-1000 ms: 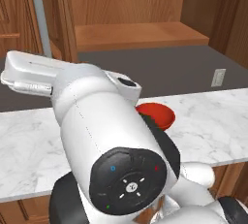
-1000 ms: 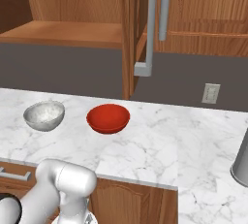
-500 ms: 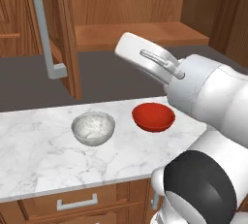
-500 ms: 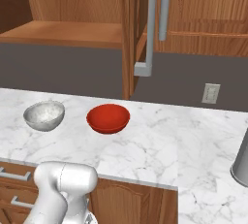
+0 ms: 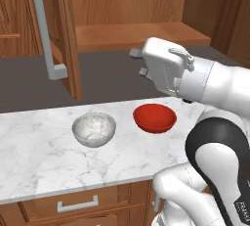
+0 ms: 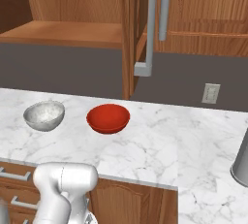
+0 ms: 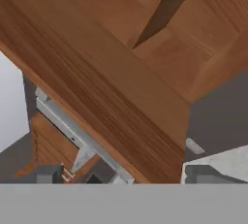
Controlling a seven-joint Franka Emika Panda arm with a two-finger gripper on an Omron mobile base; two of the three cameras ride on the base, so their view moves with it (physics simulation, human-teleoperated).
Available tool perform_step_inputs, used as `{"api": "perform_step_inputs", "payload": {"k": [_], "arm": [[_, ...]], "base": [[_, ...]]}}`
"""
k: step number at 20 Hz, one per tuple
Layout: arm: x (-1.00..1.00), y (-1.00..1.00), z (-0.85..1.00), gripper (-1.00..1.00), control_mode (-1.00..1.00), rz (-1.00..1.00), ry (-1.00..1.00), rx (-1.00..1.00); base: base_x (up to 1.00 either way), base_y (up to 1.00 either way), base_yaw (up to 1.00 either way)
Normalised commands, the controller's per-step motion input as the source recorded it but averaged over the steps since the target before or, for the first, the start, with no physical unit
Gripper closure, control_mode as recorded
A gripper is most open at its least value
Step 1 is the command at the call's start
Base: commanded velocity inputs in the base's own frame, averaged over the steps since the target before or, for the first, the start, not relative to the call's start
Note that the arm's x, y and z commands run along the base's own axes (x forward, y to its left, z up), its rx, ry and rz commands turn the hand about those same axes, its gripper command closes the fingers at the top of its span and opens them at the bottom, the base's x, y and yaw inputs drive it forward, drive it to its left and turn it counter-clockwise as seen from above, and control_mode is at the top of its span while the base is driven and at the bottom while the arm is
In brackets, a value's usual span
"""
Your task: Open the cabinet. Pick the bowls from the counter and place them in the cabinet. Then close the cabinet.
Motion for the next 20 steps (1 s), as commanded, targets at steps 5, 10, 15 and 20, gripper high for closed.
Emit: {"api": "perform_step_inputs", "payload": {"k": [5,10,15,20], "arm": [[0.56,0.18,-0.47,-1.0,-1.0,0.22,0.11,0.24],[0.6,0.71,-0.5,-1.0,-1.0,0.11,0.12,0.23],[0.82,0.47,-0.22,-1.0,-1.0,0.07,0.19,0.27],[0.99,0.79,-0.3,-1.0,-1.0,0.07,0.28,0.15]], "base": [[0.0,0.0,0.0],[0.0,0.0,0.0],[0.0,0.0,0.0],[0.0,0.0,0.0]]}}
